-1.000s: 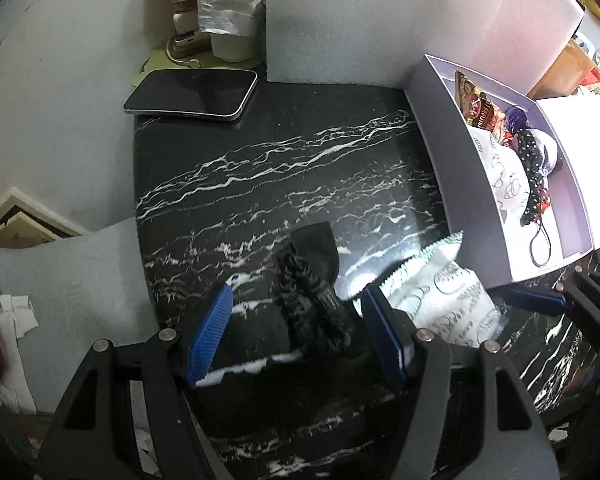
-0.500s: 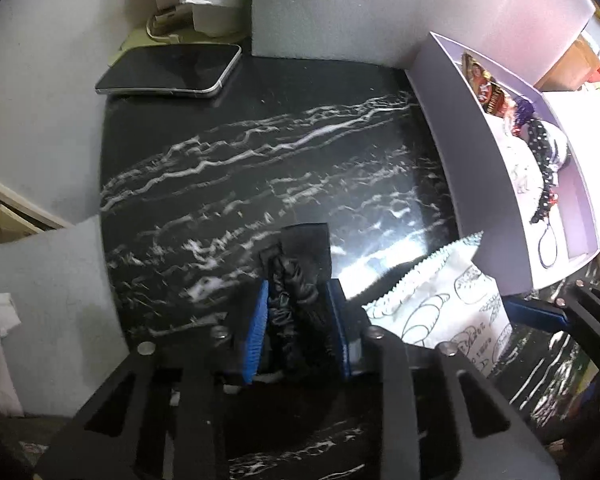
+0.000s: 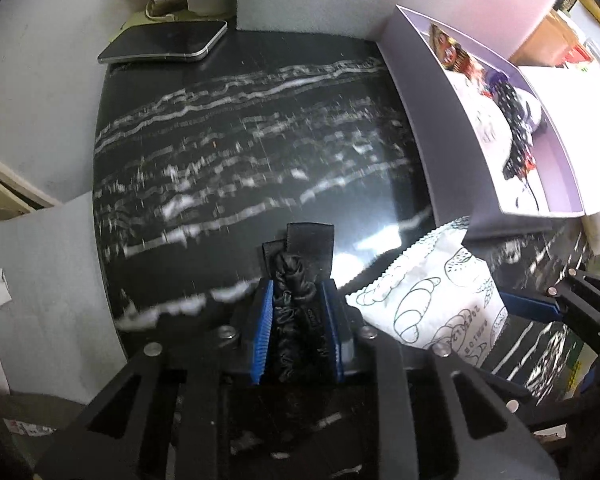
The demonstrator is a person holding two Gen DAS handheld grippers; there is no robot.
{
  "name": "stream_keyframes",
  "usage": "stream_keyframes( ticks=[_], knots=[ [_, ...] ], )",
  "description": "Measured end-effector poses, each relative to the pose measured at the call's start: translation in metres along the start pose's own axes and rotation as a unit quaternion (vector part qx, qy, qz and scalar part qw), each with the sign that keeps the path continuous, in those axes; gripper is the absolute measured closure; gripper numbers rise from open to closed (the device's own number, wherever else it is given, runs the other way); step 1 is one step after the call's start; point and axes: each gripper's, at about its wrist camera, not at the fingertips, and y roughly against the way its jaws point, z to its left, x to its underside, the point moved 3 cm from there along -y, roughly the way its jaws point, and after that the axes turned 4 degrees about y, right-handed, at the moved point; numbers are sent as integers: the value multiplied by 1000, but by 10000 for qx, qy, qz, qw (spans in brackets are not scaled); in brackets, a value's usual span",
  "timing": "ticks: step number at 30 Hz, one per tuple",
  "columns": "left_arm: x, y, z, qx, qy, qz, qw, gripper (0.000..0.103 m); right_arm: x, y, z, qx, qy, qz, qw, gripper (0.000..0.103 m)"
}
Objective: Organize objects
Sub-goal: 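Grasp the black scrunchie with the left tool while the right tool grasps the white croissant-print packet, then lift and carry the scrunchie with the left tool while the right tool carries the packet toward the box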
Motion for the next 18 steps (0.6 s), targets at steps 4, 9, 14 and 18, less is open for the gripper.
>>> stream_keyframes(
  ticks=[4,9,14,18],
  knots=[
    [22,6,-7,20,-19,56,10000,81,17,5,2,11,-43,12,10000,47],
    [52,14,-14,68,-73,151,9998,81,40,11,4,77,-87,13,9999,47],
    [84,25,-23,58,-86,224,9997,81,59,17,7,162,-92,23,9998,47],
    [108,31,-27,64,-70,238,9997,81,75,22,13,181,-89,14,9998,47]
  ],
)
